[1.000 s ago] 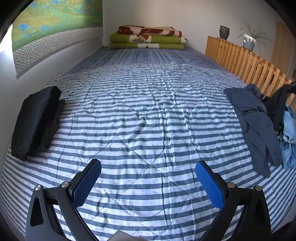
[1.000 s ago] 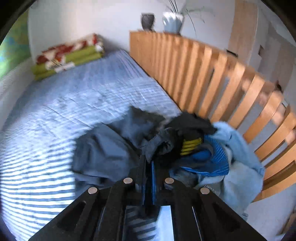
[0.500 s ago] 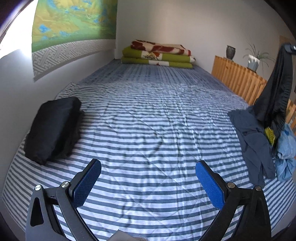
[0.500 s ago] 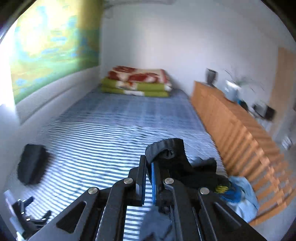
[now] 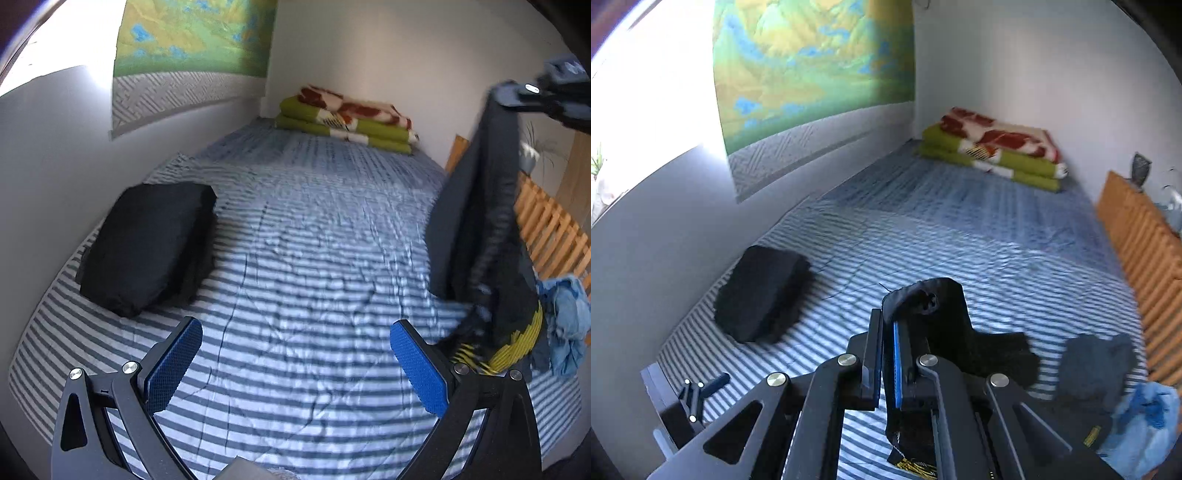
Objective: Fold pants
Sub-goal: 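Lift the black pants with the right gripper and lay them flat on the bed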
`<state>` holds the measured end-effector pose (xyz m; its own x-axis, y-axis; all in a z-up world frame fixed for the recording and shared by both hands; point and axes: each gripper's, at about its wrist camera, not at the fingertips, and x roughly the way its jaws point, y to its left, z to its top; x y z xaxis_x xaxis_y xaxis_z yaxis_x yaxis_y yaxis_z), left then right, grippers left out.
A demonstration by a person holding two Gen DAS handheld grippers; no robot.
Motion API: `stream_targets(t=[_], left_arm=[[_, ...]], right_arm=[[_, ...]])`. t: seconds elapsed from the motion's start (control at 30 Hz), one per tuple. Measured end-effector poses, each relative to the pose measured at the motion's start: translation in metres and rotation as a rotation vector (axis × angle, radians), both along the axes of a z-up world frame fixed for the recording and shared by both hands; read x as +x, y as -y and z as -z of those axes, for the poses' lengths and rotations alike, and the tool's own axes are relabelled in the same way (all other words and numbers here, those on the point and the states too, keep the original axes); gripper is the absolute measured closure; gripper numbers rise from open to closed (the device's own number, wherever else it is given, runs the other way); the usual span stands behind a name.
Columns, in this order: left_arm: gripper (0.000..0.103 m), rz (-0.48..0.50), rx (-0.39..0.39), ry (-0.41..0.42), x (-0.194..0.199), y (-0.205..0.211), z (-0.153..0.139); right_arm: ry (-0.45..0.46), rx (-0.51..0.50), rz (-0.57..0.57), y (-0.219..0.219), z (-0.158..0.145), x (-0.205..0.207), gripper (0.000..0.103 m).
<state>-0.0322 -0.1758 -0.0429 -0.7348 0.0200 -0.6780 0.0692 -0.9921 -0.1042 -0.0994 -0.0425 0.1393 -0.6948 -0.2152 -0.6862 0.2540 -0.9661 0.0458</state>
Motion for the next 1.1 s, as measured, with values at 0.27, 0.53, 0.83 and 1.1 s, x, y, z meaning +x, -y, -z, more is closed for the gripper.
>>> stream_targets(t=[0.27,0.53,0.83,1.1], left_arm=[[0.0,0.065,-0.013,0.102,-0.009,-0.027,0.041],[0.0,0.129,0.047,0.237,-0.022,-0.062,0.086],[0.0,0.172,-0.013,0.373,-0.053,-0.135,0.117],[0.0,0.168,-0.177,0.571,-0.089,-0.186,0.17]], right_arm=[[0.124,0.117,0.062,-0.001,0.078,-0.019,0.054],[0.214,0.048,0.075,-0.045,0.136,0.055,0.054],[0.265,-0.075,0.241,-0.129,0.186,0.105,0.054],[0.211,-0.182,0.344,-0.182,0.202,0.137,0.054]])
